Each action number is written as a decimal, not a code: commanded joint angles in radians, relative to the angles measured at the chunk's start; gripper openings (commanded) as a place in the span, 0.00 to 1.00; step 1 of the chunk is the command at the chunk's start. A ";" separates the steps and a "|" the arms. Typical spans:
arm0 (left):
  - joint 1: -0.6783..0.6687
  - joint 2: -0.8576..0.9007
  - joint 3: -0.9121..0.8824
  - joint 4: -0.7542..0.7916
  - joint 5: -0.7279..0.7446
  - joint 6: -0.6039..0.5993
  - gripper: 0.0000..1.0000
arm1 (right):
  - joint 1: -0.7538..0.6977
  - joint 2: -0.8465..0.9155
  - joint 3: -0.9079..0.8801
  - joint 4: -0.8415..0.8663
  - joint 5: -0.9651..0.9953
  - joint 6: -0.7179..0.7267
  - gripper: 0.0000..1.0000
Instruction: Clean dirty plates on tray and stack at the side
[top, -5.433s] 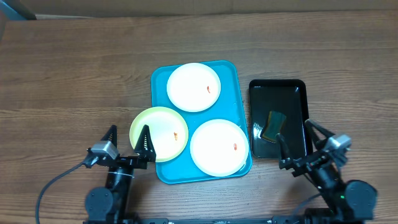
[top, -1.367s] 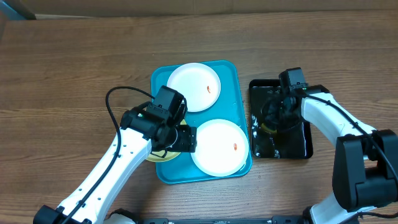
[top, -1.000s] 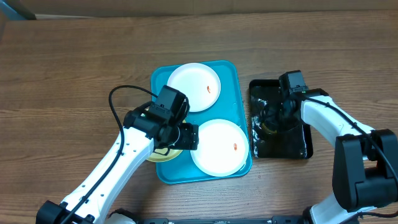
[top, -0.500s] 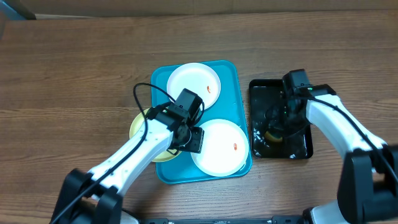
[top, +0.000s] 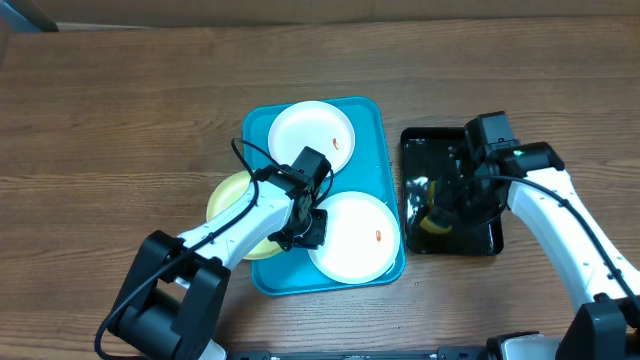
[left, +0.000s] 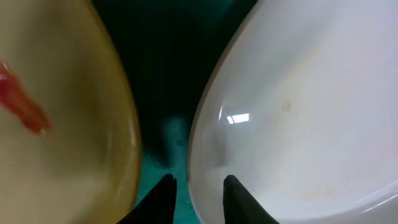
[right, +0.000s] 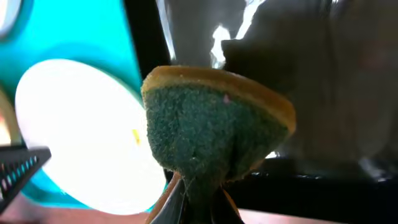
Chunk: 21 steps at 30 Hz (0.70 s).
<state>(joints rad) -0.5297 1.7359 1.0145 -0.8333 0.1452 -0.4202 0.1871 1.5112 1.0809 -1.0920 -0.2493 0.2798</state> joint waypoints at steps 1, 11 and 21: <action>0.000 0.010 -0.010 0.000 0.018 -0.015 0.34 | 0.059 -0.029 0.032 0.010 -0.018 -0.038 0.04; 0.004 0.009 0.003 -0.012 0.005 -0.015 0.27 | 0.098 -0.029 0.032 0.024 -0.032 -0.046 0.04; 0.004 0.009 0.003 0.019 -0.030 -0.026 0.04 | 0.309 -0.028 0.021 0.076 -0.002 -0.040 0.04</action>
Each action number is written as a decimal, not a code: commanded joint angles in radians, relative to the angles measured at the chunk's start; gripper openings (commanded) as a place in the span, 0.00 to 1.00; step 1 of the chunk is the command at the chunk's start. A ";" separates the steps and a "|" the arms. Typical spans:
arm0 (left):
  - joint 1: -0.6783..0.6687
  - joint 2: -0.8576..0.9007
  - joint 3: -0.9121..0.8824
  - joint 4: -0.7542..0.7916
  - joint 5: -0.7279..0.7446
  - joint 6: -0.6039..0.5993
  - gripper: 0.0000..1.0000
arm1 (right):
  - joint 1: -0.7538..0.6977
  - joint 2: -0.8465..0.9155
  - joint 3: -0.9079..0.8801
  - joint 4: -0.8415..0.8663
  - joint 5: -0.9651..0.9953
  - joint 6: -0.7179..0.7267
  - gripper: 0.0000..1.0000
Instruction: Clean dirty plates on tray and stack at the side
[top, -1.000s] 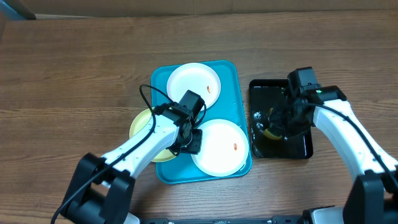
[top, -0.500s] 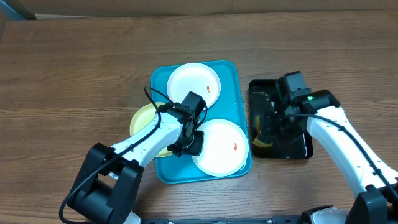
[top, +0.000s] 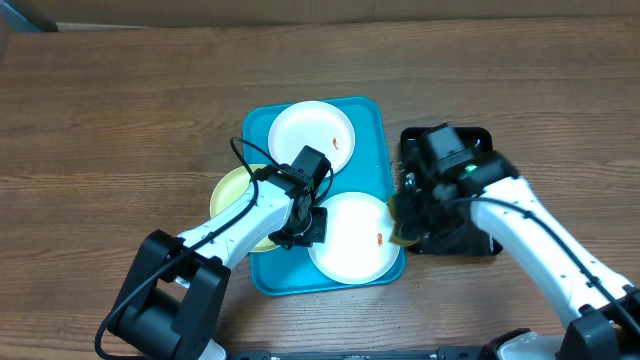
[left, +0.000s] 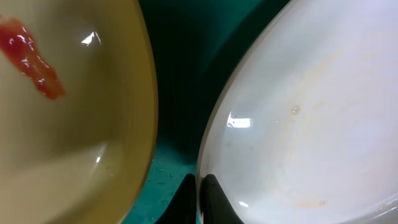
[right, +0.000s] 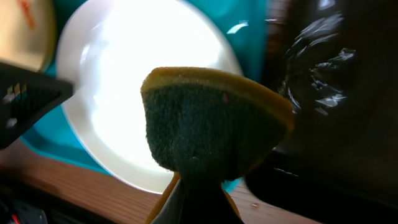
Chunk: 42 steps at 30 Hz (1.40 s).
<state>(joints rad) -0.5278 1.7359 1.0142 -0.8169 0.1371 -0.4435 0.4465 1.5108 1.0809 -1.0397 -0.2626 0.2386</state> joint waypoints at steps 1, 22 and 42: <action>0.002 0.009 0.002 0.006 -0.022 -0.003 0.04 | 0.064 -0.027 0.015 0.034 0.024 0.001 0.04; 0.002 0.010 -0.068 -0.019 -0.103 -0.227 0.04 | 0.156 0.004 -0.038 0.167 -0.027 0.027 0.04; 0.019 0.010 -0.067 -0.041 -0.148 -0.335 0.04 | 0.218 0.241 -0.042 0.352 -0.024 0.448 0.04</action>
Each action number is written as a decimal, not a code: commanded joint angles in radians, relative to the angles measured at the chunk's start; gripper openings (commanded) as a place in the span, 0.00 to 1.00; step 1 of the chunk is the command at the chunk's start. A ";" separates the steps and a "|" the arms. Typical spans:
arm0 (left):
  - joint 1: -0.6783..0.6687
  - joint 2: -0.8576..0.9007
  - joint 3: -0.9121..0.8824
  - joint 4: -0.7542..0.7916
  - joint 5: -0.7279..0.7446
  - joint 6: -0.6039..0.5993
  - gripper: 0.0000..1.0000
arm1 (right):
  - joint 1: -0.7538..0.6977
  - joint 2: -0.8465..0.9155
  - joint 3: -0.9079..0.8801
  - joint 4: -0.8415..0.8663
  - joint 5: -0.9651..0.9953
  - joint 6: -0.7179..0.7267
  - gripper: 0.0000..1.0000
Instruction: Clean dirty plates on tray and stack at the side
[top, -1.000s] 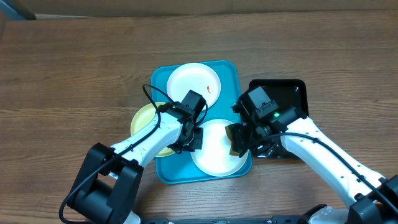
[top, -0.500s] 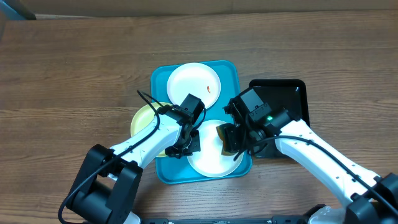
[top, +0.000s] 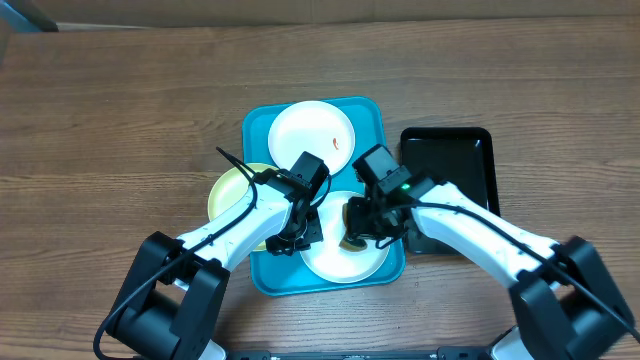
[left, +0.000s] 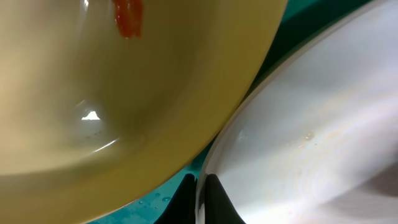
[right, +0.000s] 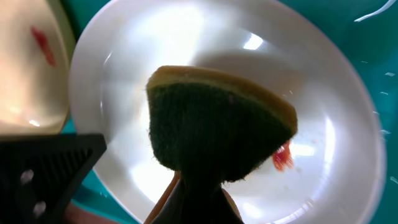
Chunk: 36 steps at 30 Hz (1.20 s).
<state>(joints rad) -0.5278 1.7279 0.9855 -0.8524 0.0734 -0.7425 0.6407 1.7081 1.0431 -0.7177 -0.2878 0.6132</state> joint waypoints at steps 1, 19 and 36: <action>0.019 0.018 -0.039 -0.003 -0.085 -0.036 0.04 | 0.033 0.064 -0.004 0.047 0.005 0.076 0.04; 0.019 0.018 -0.039 -0.017 -0.111 -0.036 0.04 | -0.200 0.217 -0.002 -0.131 0.183 0.266 0.04; 0.019 0.018 -0.039 -0.014 -0.110 -0.036 0.04 | -0.151 0.097 0.131 -0.284 0.379 -0.078 0.04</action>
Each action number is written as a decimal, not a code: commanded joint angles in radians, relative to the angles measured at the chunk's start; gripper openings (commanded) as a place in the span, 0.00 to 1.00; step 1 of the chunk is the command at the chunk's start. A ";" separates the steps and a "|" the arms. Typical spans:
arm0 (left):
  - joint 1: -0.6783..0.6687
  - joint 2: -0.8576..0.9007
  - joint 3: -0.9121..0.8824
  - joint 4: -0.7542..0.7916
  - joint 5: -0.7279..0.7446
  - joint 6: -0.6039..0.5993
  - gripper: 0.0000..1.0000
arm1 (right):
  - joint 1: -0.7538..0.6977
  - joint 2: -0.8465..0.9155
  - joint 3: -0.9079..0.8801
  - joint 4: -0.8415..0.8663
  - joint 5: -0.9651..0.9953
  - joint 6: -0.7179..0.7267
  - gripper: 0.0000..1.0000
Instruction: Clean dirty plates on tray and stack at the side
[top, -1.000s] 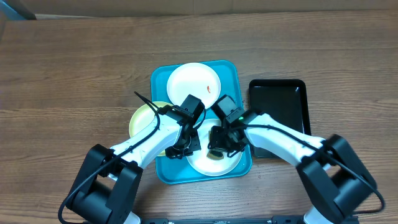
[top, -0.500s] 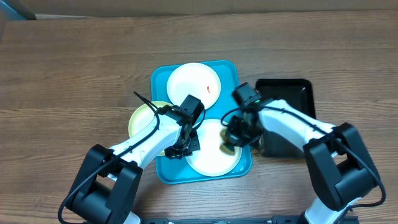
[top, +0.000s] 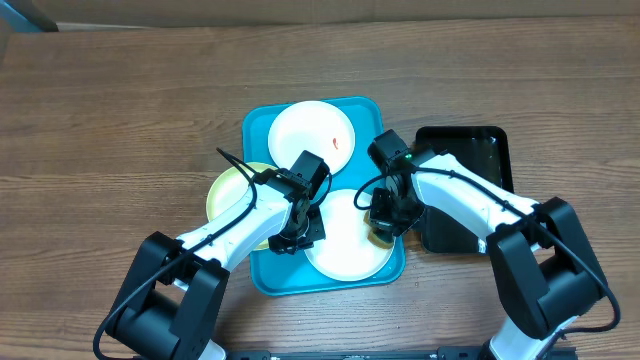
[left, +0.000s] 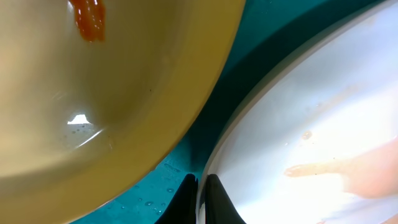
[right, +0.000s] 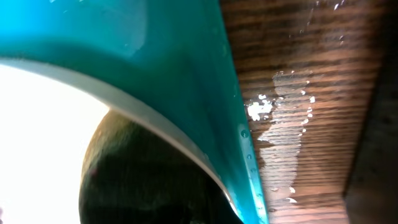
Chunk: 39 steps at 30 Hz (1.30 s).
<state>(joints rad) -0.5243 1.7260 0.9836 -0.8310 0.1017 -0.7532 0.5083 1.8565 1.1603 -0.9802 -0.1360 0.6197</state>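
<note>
A teal tray (top: 262, 135) holds a white plate (top: 305, 130) with a red stain at the back and a second white plate (top: 345, 255) at the front. My left gripper (top: 297, 238) is shut on the front plate's left rim (left: 249, 149); its fingers (left: 214, 199) pinch it. A faint pinkish smear (left: 323, 169) lies on that plate. My right gripper (top: 385, 218) is shut on a green-and-yellow sponge (right: 143, 177), pressed on the plate's right edge by the tray rim (right: 186, 74). A yellow plate (top: 232, 195) with a red smear (left: 87, 15) lies half off the tray's left side.
A black tray (top: 470, 185) sits right of the teal tray, just beyond my right arm. The wood table (right: 292, 93) between the two trays is wet with droplets. Bare wood lies on the left and at the back.
My right gripper has moved the sponge from the middle of the front white plate to its right edge. The red spot there is gone from view; a faint smear shows. My left gripper still pinches the rim.
First my right gripper held the sponge over the black tray while my left gripper stood open astride the front plate's rim. Then the left was shut on the rim and the sponge was at the tray's edge. Later the sponge was mid-plate, now at its right edge.
</note>
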 joint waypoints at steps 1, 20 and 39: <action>0.016 0.019 -0.037 -0.036 -0.138 -0.026 0.04 | -0.014 -0.074 0.016 -0.021 0.230 -0.105 0.04; 0.015 0.019 -0.029 -0.024 -0.119 0.069 0.04 | -0.238 -0.323 0.006 -0.021 0.209 -0.179 0.04; 0.015 0.019 -0.023 -0.006 -0.105 0.034 0.04 | -0.060 -0.295 -0.040 0.016 -0.124 -0.250 0.04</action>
<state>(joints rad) -0.5209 1.7260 0.9833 -0.8482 0.0616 -0.7040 0.3592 1.5620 1.1339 -0.9874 -0.2192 0.2832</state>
